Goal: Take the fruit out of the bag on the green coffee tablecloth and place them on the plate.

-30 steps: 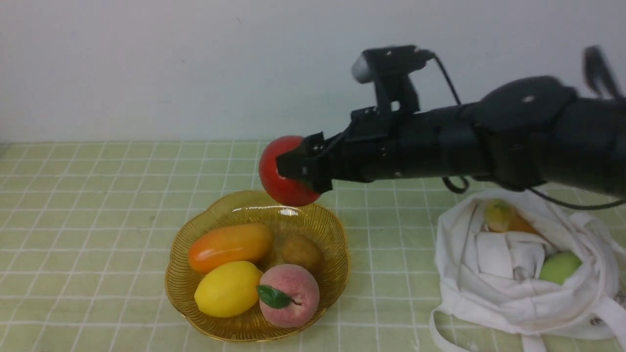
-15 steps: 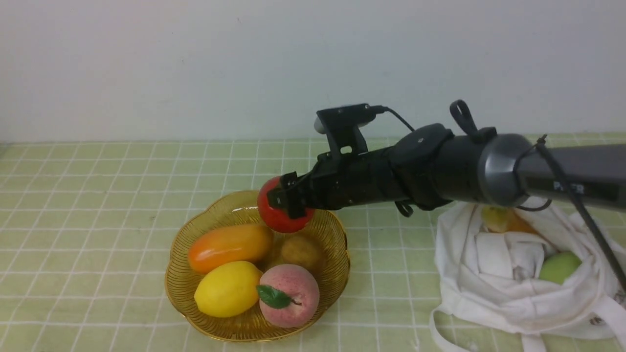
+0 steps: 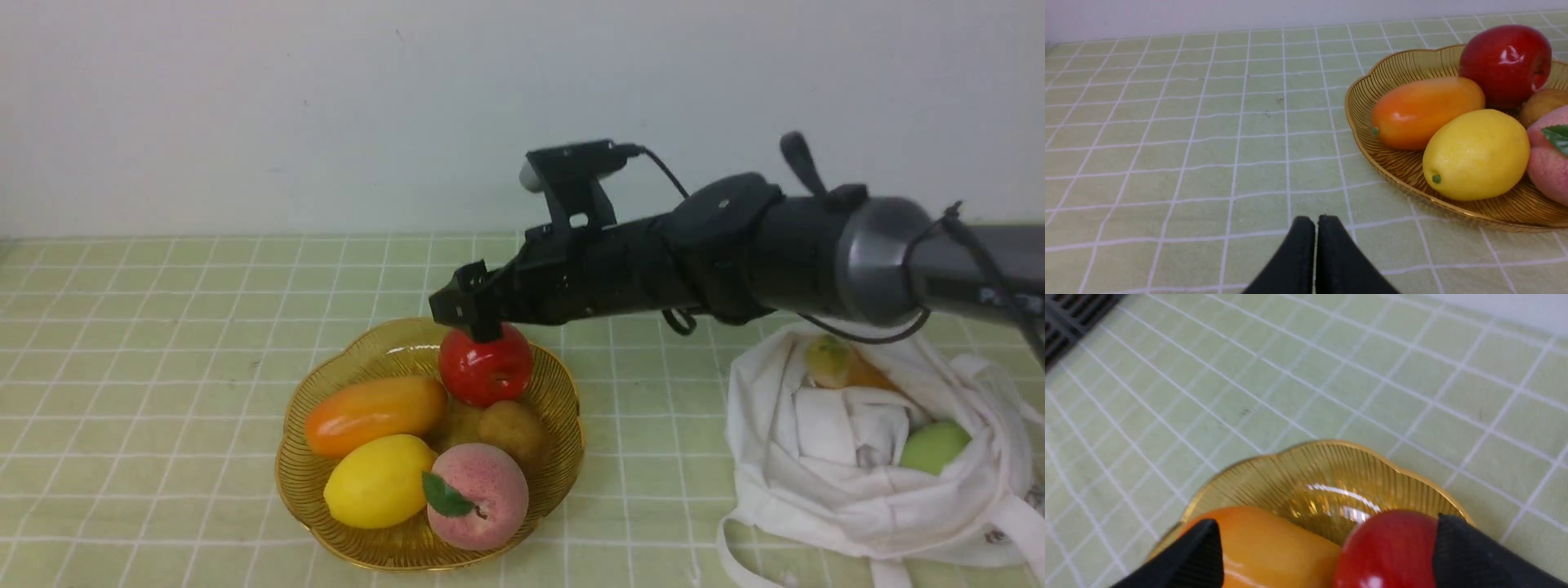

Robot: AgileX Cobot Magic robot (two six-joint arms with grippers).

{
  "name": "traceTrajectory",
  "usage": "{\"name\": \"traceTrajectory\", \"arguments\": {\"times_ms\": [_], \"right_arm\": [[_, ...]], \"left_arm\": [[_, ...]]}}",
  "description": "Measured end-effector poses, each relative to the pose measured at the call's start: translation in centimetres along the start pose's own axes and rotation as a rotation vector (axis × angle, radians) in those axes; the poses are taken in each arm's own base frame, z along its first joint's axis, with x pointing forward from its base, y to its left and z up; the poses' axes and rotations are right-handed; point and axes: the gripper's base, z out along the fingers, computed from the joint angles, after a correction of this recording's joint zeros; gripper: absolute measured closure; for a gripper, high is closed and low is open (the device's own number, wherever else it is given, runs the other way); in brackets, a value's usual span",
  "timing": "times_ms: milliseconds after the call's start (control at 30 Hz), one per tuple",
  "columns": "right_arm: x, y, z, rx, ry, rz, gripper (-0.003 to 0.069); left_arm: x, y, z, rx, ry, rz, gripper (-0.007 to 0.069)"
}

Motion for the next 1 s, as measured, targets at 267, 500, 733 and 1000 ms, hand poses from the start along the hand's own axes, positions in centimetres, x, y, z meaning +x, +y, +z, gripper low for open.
{"name": "traceTrajectory", "arguments": {"times_ms": [267,500,733,1000], "right_arm": [[-5.1,4.3,-11.3,0.008,-0.032,-0.16,0.0582],[-5.9,5.3,-22.1,0.285,-0.017,-0.092,0.0669],[-0.6,4.7,-29.9,0.536,-0.091,0.028,0.067],[8.1,5.0,-32.9,0.451,-0.31,0.025,0.067]], "left_arm": [[0.0,0.0,0.0,0.0,0.0,0.0,0.0632],[0.0,0.0,0.0,0.0,0.0,0.0,0.0632],[0.0,0.0,0.0,0.0,0.0,0.0,0.0632],[0.0,0.0,0.0,0.0,0.0,0.0,0.0632]]}}
